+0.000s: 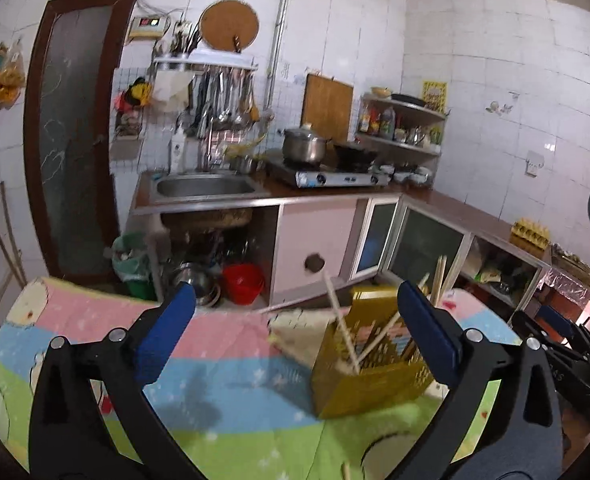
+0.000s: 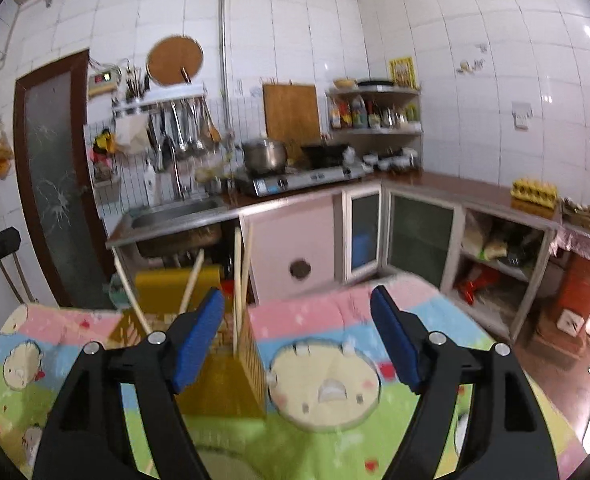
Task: Organize utensils
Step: 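Drop the chopsticks into the yellow holder and open both tools, then close the left tool on a chopstick while the right tool grasps the metal fork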
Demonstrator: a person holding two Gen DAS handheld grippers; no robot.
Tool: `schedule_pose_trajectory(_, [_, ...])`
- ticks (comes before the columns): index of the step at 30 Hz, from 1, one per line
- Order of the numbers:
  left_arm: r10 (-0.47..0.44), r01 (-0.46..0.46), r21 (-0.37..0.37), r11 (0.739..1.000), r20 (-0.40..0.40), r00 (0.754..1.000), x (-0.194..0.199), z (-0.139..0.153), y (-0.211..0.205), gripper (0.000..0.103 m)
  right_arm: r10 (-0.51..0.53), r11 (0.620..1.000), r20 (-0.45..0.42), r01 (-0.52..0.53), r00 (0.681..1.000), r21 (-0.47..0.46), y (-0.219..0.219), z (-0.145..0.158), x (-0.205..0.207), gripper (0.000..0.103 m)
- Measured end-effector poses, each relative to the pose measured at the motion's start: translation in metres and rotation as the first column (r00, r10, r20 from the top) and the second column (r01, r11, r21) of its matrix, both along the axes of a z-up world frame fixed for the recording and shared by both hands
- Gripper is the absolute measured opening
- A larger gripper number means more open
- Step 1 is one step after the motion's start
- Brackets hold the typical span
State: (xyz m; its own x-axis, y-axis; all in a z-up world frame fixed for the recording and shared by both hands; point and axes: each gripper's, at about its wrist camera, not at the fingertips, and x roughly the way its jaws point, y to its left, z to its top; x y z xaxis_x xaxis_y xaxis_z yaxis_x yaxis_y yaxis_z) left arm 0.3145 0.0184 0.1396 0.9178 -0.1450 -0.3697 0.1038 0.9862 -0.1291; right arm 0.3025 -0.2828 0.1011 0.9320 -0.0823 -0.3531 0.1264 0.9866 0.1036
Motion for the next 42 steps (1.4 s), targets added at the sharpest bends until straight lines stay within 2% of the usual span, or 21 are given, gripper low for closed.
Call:
schedule_pose_trajectory(6, [0.024,-0.019,0.046,0.999,-0.111,0.994,-0.014,-0.045,0.002,0.098,-0.019,1.000,-0.163,0.017,0.986,-0.015,0.012,-0.042,-0.020,0.075])
schedule_pose_trajectory(11, [0.020,0.004,0.094,0.996,-0.256,0.966,-0.018,-0.101,-0.010,0.098,-0.030,0.999,-0.335,0.035,0.942,0.008,0.021,-0.094,-0.027,0.075])
schedule_pose_trajectory(13, [0.018,0.017,0.114,0.993,-0.300,0.954,-0.019,-0.121,-0.015,0.098,-0.028,0.999,-0.377,0.034,0.926,0.009,0.025,-0.111,-0.030,0.075])
schedule_pose_trajectory(16, [0.023,0.029,0.144,0.989,-0.350,0.937,-0.019,-0.145,-0.021,0.098,-0.032,0.999,-0.405,0.040,0.914,0.010,0.030,-0.128,-0.034,0.075])
schedule_pose_trajectory(19, [0.022,0.038,0.143,0.989,-0.394,0.919,-0.019,-0.162,-0.025,0.098,-0.034,0.999,-0.433,0.047,0.901,0.020,0.034,-0.139,-0.034,0.075])
schedule_pose_trajectory(25, [0.032,0.038,0.154,0.987,-0.426,0.904,-0.015,-0.174,-0.037,0.098,-0.060,0.998,-0.469,0.063,0.881,-0.009,0.045,-0.148,-0.032,0.073])
schedule_pose_trajectory(29, [0.023,0.048,0.147,0.988,-0.444,0.896,-0.013,-0.178,-0.044,0.098,-0.059,0.998,-0.499,0.070,0.865,0.002,0.045,-0.155,-0.026,0.054])
schedule_pose_trajectory(30, [0.016,0.056,0.146,0.988,-0.448,0.894,-0.012,-0.179,-0.047,0.098,-0.060,0.997,-0.499,0.072,0.865,0.005,0.044,-0.155,-0.026,0.052])
schedule_pose_trajectory(34, [0.005,0.078,0.157,0.984,-0.472,0.881,-0.008,-0.186,-0.057,0.098,-0.040,0.998,-0.497,0.061,0.867,0.025,0.043,-0.154,-0.023,0.032])
schedule_pose_trajectory(38, [-0.008,0.094,0.151,0.984,-0.490,0.872,-0.006,-0.190,-0.063,0.094,-0.027,0.998,-0.496,0.054,0.868,0.039,0.042,-0.154,-0.021,0.022])
schedule_pose_trajectory(41, [-0.024,0.111,0.136,0.985,-0.519,0.854,-0.002,-0.195,-0.064,0.077,-0.020,0.998,-0.492,0.049,0.870,0.045,0.042,-0.155,-0.019,0.021])
schedule_pose_trajectory(42, [-0.031,0.115,0.128,0.985,-0.527,0.850,-0.002,-0.196,-0.064,0.068,-0.018,0.998,-0.491,0.048,0.871,0.048,0.042,-0.155,-0.018,0.021])
